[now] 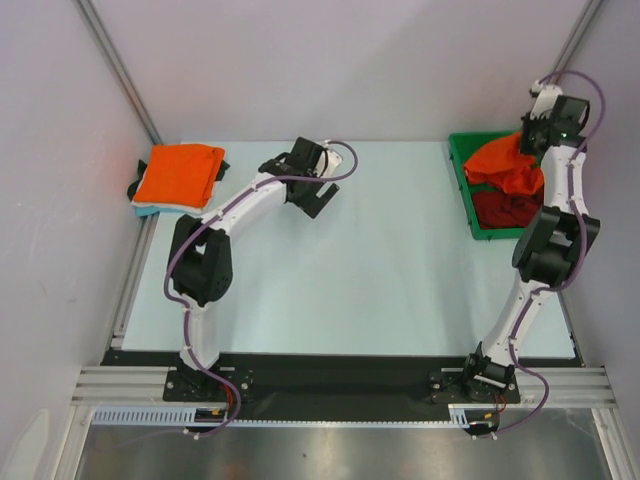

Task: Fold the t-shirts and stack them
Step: Grab the tshirt from the pile, then move the tshirt to the center of the board

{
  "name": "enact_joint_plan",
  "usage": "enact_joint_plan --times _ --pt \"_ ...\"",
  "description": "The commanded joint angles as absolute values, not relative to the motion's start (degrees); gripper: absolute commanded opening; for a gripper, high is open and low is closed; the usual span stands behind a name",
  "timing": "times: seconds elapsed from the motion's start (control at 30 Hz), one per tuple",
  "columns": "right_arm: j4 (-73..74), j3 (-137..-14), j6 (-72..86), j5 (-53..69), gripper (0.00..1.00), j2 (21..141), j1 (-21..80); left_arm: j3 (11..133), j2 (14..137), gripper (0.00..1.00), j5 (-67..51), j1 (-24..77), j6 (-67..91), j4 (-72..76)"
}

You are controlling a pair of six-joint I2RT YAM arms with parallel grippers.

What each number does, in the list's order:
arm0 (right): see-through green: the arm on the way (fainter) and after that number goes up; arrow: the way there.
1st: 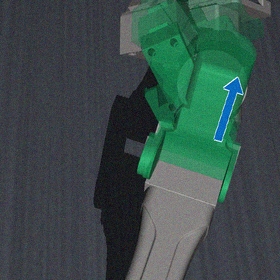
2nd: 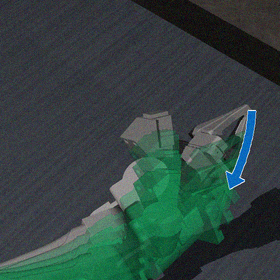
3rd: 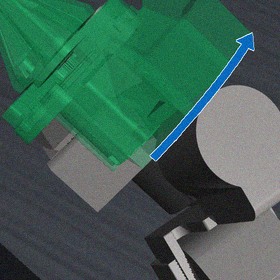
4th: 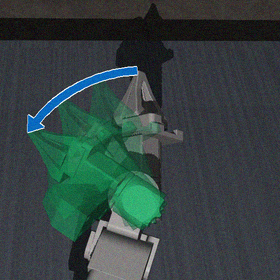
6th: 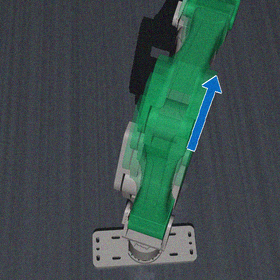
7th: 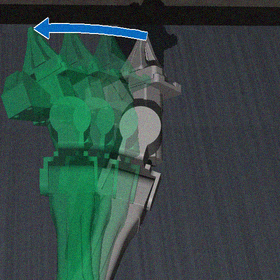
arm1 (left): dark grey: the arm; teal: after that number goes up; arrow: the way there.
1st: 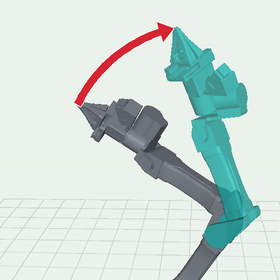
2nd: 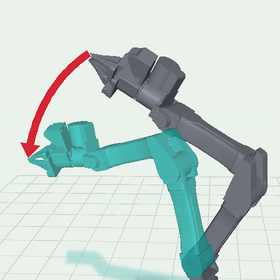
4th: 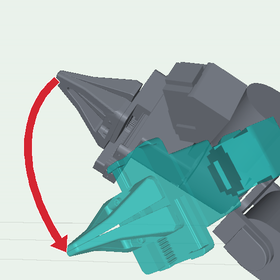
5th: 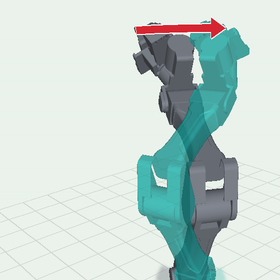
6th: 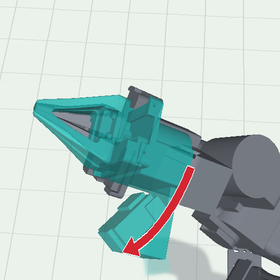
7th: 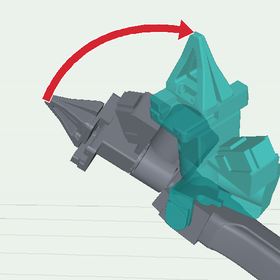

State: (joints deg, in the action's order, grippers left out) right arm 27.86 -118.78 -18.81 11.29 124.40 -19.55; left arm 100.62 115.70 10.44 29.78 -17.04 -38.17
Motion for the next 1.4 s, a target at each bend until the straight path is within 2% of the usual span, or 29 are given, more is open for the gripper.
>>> enact_joint_plan --times 0.0,0.17,0.27,0.47,0.63,0.73,0.83,0.97,1.03,1.17,1.23,1.27,1.37 --pt "25.49 -120.15 -17.75 17.56 0.0 109.88 -17.94 100.03 109.7 1.0 10.82 28.31 -17.49 -36.21" --pt "31.63 -122.34 -22.23 21.53 0.0 102.5 -11.53 98.35 108.37 1.0 4.41 22.16 -14.25 -39.19" --pt "36.2 -122.43 -26.88 21.1 0.0 98.63 -4.06 97.04 107.67 1.0 1.32 18.73 -12.22 -39.55" --pt "37.71 -118.56 -34.45 10.05 0.0 91.5 16.06 86.94 99.95 1.0 0.79 16.17 -12.92 -33.84" --pt "40.25 -129.69 -32.35 4.84 0.0 92.19 25.3 79.2 91.78 1.0 0.7 15.38 -12.74 -31.65" --pt "39.83 -133.76 -30.68 3.88 0.0 93.34 26.8 74.28 88.61 1.0 2.27 15.03 -13.71 -27.97" --pt "38.24 -132.55 -29.88 3.51 0.0 93.25 26.37 73.65 88.16 1.0 2.99 14.33 -12.57 -29.0" --pt "30.89 -120.09 -30.5 5.53 0.0 90.97 23.65 75.32 88.85 1.0 5.0 13.97 -12.3 -29.27" --pt "26.65 -107.53 -28.49 6.68 0.0 89.57 19.61 77.6 90.52 1.0 8.24 13.89 -12.13 -31.01" --pt "20.84 -91.69 -26.73 3.88 0.22 89.73 12.58 79.81 91.41 1.0 11.07 13.8 -15.89 -32.17" --pt "20.65 -88.17 -25.5 2.47 0.27 92.36 8.54 78.49 91.32 1.0 12.47 12.75 -17.83 -30.51" --pt "23.26 -88.85 -23.66 0.46 0.34 93.68 7.74 78.57 91.67 1.0 12.57 12.14 -18.02 -30.85" --pt "34.6 -97.19 -21.1 3.58 0.43 98.52 5.72 80.68 92.29 1.0 8.28 8.01 -14.09 -33.74"
